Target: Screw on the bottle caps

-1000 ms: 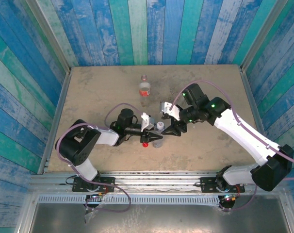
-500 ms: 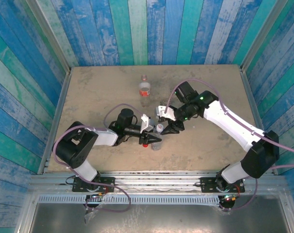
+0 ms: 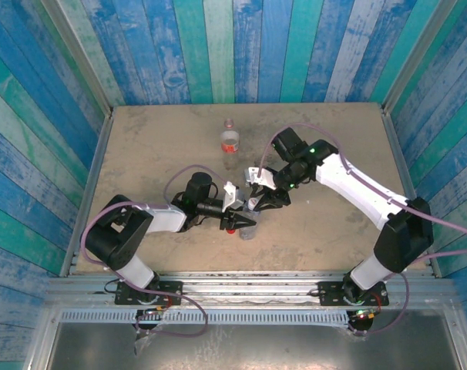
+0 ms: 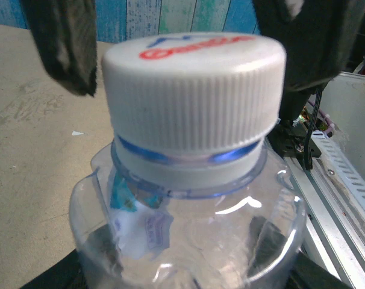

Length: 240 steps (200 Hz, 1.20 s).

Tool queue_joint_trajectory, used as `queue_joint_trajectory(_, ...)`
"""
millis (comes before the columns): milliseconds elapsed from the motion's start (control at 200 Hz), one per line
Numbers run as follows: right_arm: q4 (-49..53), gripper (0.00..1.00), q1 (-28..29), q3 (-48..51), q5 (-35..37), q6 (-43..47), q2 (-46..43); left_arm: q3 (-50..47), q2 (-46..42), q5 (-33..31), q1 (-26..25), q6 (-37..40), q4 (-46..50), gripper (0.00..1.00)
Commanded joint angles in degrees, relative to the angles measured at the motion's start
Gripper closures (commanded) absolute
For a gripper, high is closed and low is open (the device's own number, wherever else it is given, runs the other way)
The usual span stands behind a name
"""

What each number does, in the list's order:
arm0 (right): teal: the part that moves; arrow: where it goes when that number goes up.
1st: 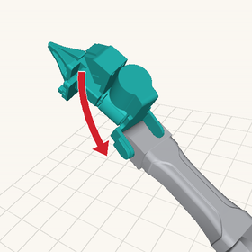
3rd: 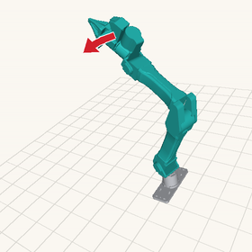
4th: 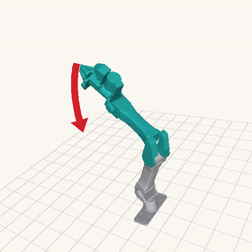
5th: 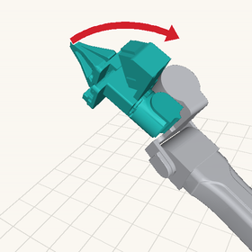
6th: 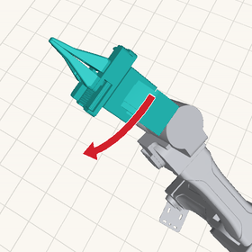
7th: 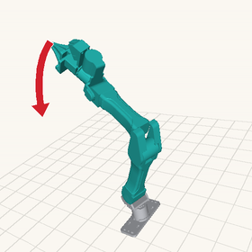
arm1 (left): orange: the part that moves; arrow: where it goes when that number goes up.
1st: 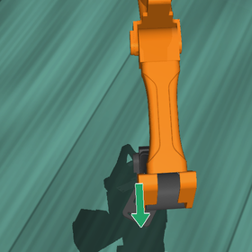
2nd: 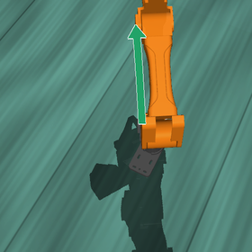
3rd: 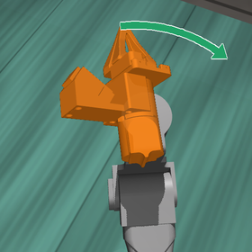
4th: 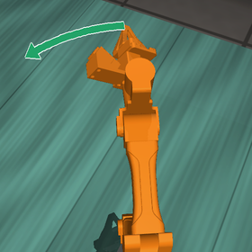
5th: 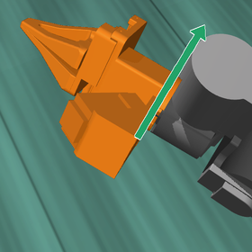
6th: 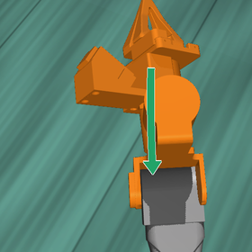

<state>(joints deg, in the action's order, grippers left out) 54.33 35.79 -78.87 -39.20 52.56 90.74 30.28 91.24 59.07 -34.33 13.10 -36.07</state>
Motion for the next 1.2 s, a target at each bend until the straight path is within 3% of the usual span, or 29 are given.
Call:
queue_joint_trajectory(0, 2.44, 0.56, -0.24, -1.69, -1.69, 0.56, 0.64, 0.74, -2.87, 0.52, -0.30, 0.61, 0.69, 0.48)
queue_joint_trajectory(290, 4.12, 0.64, -0.20, -2.80, -3.51, -0.35, 1.88, 1.01, -2.76, -1.49, -0.38, -0.27, 0.32, 0.49)
queue_joint_trajectory(636, -0.40, 0.72, 1.51, 2.35, 1.91, -15.08, -0.36, 0.74, -3.16, -8.99, -0.39, -3.95, -5.11, 0.49)
queue_joint_trajectory(901, -12.39, 0.71, 5.32, 10.03, 14.68, -38.66, -7.29, 0.12, -4.38, -19.43, -0.39, -5.95, -8.87, 0.50)
queue_joint_trajectory(1002, -12.71, 0.69, 7.43, 11.27, 20.07, -48.09, -8.25, 0.55, -4.51, -20.21, -0.47, -4.83, -8.09, 0.50)
queue_joint_trajectory(1197, -8.68, 0.73, 13.16, 9.53, 37.41, -65.93, -8.25, 1.29, -4.25, -21.91, -1.61, -2.68, -6.52, 0.50)
